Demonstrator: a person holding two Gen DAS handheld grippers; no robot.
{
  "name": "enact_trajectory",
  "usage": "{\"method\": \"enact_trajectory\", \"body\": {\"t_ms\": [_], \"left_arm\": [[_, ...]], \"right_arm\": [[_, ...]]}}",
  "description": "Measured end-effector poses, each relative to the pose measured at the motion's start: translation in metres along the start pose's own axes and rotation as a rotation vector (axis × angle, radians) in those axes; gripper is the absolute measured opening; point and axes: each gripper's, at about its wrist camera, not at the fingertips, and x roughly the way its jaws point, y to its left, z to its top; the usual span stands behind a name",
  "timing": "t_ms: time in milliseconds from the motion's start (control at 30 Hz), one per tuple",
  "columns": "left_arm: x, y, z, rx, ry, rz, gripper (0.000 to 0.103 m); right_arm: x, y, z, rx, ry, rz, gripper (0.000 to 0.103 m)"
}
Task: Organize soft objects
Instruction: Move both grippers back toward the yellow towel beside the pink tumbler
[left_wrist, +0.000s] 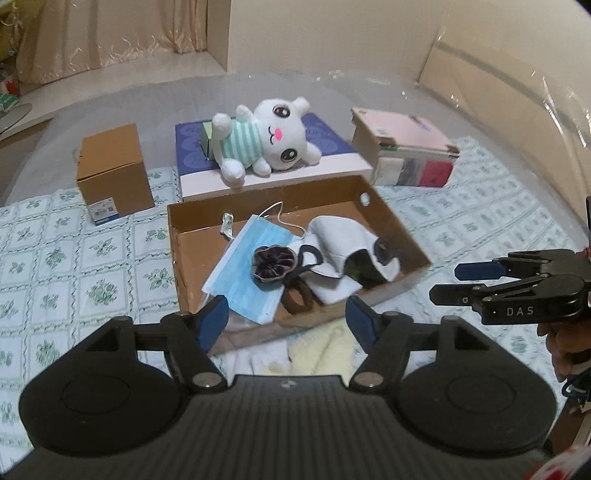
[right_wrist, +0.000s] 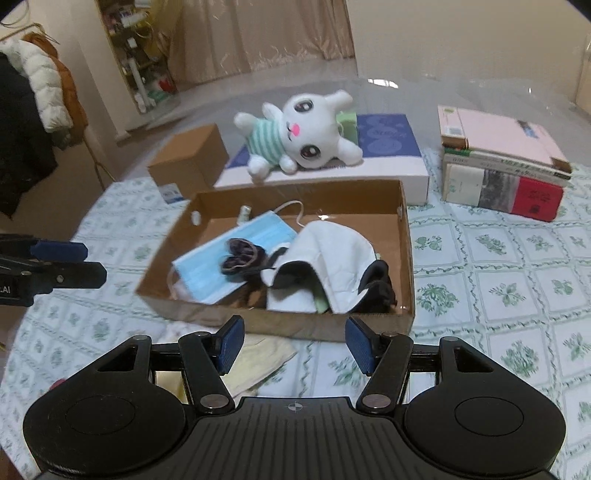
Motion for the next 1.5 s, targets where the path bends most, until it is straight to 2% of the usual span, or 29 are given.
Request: {"method": "enact_trajectory", "body": {"t_ms": [133,333,400,533,700,867,967,1100,1500], "left_arm": [[-0.038,-0.012,-0.021,0.001,-0.063,0.012,0.08],[-0.09,-0.026,-0.067,-0.036,-0.169,0.033,0.086],[-0.104,-0.03,-0.086,-0.046,-0.193,0.053,0.089],[-0.126,-0.032,-0.123,-0.117,-0.224,0.043,0.091],[-0.145,-0.039,-0.17,-0.182,-0.234,0.071,0.093],[-0.154,-0.043,-0.206,-0.211,-0.225,0.159,0.093],[-0.156,-0.04,-0.222,-0.23,-0.203,0.184,0.093],[-0.157,-0.038,-0.239,-0.224,-0.171,0.198,0.093],[-0.159,-0.023,-0.268,-0.216,-0.171,0.18,0.093]], "right_arm": [[-0.036,0.016,-0.015,-0.001,-0.045,0.017,0.062],[-0.086,0.037,-0.054,0.049,-0.124,0.08,0.069],[-0.1,0.043,-0.071,0.078,-0.147,0.087,0.072],[-0.117,0.054,-0.108,0.107,-0.157,0.081,0.075],[-0.128,0.062,-0.144,0.148,-0.155,0.056,0.076],[-0.139,0.074,-0.166,0.12,-0.158,0.032,0.076],[-0.144,0.078,-0.176,0.11,-0.158,0.019,0.076],[-0.146,0.083,-0.185,0.106,-0.154,0.01,0.076],[-0.142,0.1,-0.211,0.075,-0.149,-0.032,0.076]]}}
